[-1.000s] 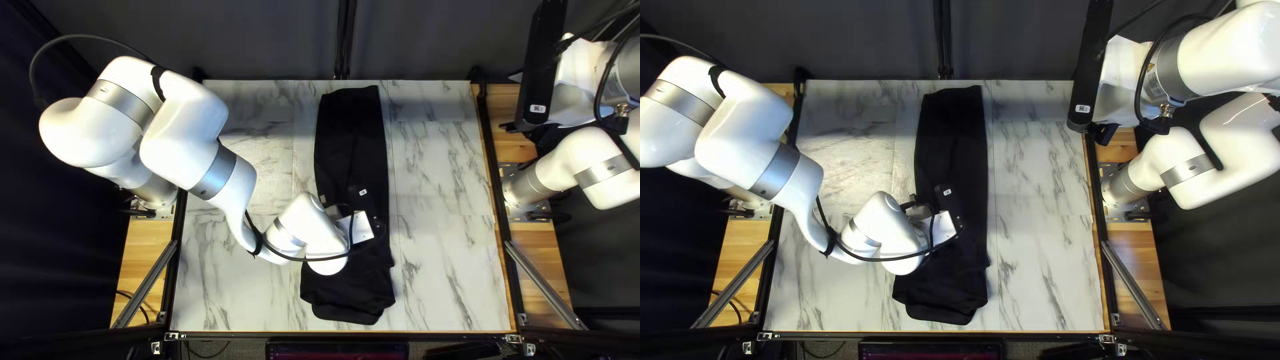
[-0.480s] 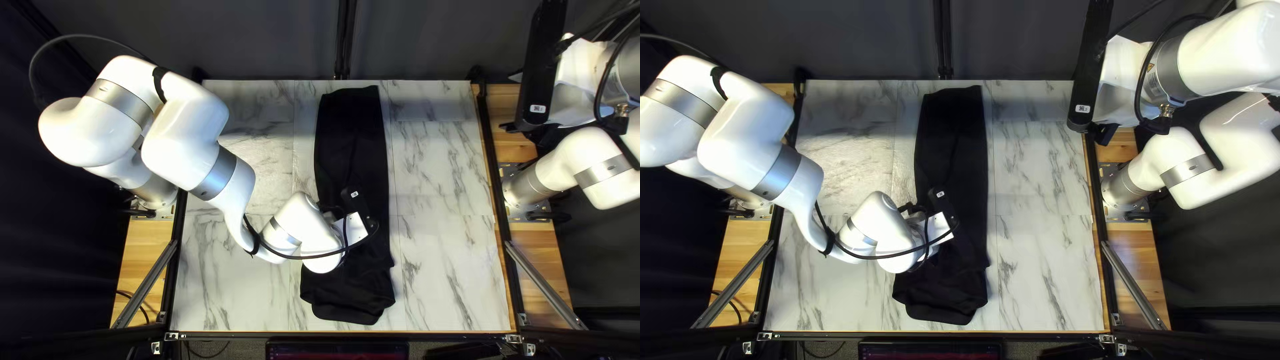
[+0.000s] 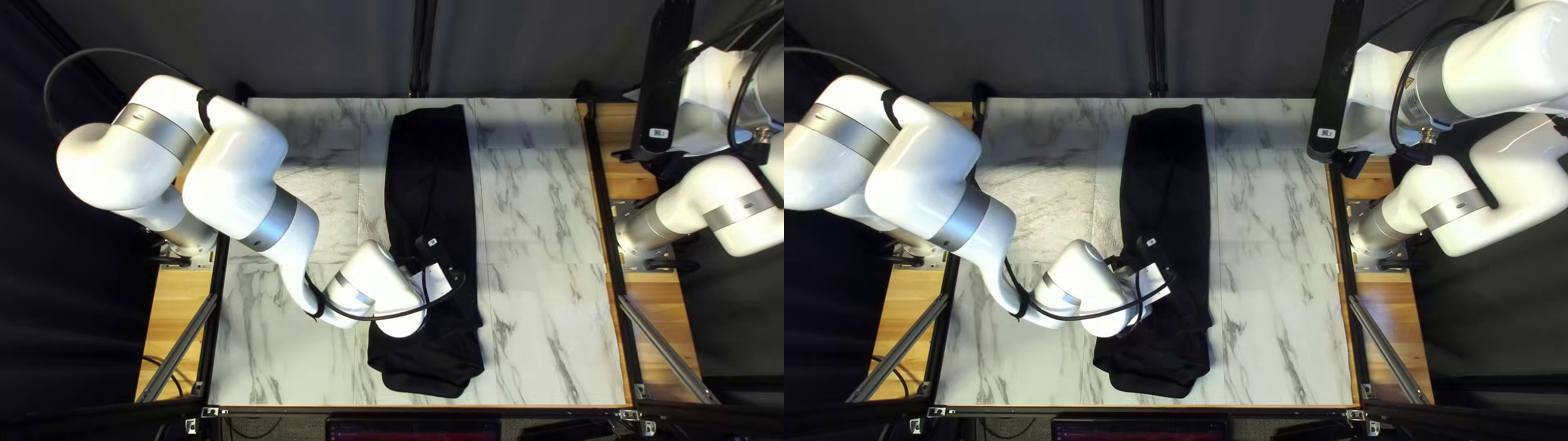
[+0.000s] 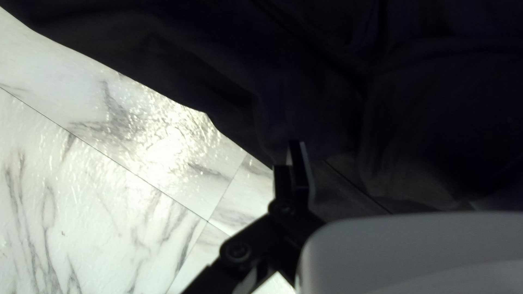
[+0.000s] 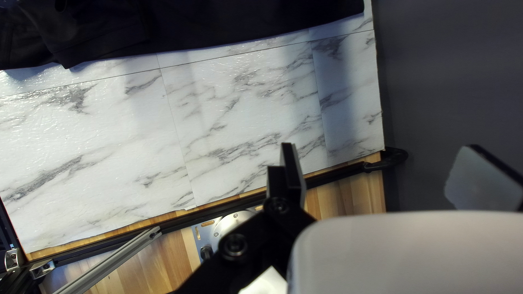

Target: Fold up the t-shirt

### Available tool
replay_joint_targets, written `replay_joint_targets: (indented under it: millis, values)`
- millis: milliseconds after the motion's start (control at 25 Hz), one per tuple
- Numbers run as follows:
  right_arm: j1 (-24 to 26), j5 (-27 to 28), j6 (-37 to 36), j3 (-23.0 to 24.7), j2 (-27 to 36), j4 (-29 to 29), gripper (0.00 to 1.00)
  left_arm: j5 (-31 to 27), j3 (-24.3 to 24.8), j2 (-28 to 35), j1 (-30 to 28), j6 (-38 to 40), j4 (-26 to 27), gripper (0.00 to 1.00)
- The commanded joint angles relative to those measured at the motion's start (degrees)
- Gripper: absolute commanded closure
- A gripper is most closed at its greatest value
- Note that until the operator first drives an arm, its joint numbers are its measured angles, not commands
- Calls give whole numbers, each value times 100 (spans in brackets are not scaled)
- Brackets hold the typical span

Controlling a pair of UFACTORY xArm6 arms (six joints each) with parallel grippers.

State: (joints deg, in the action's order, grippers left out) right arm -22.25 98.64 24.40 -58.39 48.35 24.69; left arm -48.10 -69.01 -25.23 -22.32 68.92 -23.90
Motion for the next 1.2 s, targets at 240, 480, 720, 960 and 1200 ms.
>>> replay_joint_targets:
  millis: [240,480,720,960,1200]
  values:
    - [0,0,0,0,0,0,0,127,38,-30,75,-172,85,100]
    - [0,0,0,0,0,0,0,38,168,227,99,-245,84,100]
    - [0,0,0,0,0,0,0,-834,-34,654,87,-477,-88,100]
    - [0,0,0,0,0,0,0,-737,-166,630,318,-1355,-456,100]
    - [0,0,0,0,0,0,0,167,165,602,567,-2368,-586,100]
